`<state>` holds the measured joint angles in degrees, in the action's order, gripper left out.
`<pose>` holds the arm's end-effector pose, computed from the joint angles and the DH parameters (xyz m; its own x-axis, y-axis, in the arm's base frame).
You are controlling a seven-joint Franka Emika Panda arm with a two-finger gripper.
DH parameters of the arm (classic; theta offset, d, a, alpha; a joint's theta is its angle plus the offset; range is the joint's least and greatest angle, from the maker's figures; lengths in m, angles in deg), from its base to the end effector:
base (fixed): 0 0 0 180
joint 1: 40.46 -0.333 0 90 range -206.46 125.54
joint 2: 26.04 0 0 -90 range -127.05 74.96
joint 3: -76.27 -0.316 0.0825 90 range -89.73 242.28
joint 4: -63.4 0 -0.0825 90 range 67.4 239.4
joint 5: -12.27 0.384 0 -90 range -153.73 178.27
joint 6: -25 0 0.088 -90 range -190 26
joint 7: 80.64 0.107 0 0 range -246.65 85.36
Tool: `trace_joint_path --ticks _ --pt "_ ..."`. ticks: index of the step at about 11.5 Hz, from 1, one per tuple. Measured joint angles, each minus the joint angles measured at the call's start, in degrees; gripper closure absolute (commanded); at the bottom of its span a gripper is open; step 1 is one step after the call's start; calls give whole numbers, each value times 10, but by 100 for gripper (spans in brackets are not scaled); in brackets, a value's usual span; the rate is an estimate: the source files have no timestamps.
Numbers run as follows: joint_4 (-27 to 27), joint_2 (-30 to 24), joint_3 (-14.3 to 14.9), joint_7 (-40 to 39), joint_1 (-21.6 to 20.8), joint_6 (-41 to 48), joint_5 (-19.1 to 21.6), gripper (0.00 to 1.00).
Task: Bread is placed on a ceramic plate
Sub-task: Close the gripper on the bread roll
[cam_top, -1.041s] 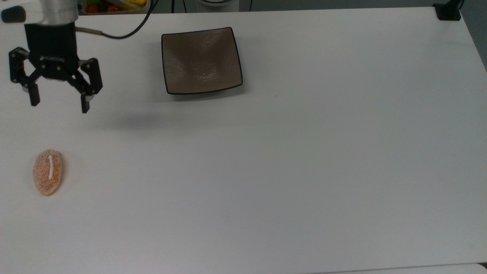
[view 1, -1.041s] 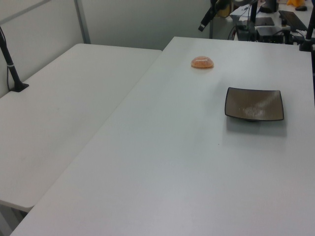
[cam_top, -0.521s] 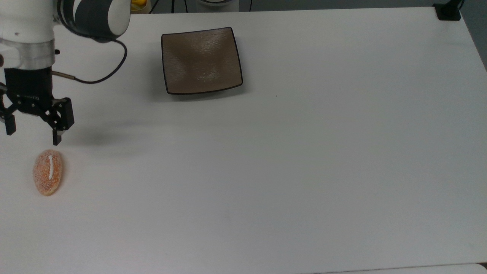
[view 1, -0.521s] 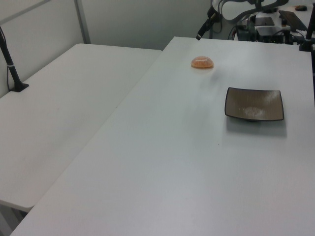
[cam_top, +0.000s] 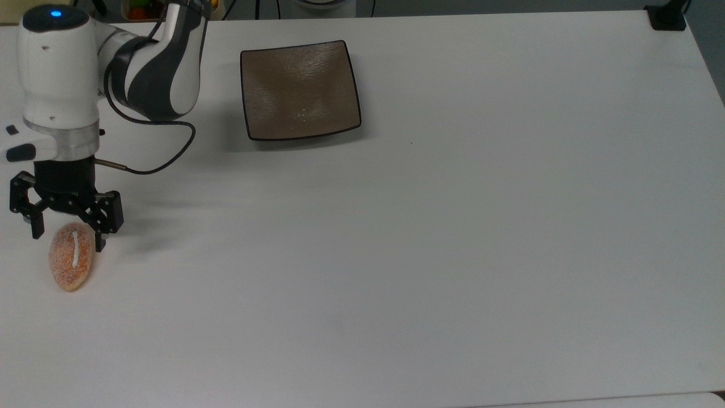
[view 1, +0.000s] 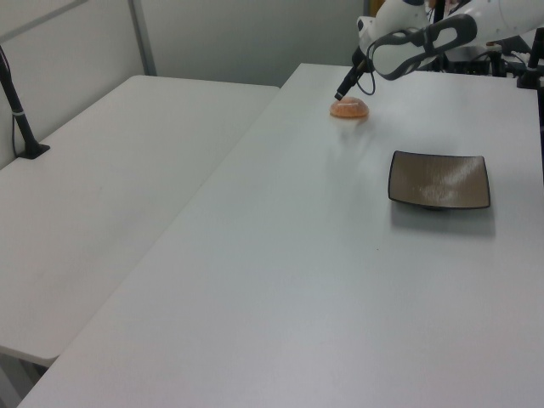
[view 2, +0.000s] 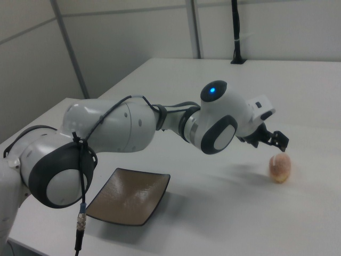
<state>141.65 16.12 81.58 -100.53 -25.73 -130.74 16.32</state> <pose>0.7383 -0.2508 0.3539 0.8365 0.0481 0.5459 -0.0735 -0.9773 0.1987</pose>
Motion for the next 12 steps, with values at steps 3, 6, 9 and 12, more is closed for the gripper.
trace_joint_path --ticks 3,6,9,12 --pt "-1 29 0 -21 4 -25 0 0" --pt "-2 42 0 -46 12 -28 0 0" --pt "-2 47 0 -55 13 -28 0 36" --pt "-2 49 0 -89 14 -28 0 66"
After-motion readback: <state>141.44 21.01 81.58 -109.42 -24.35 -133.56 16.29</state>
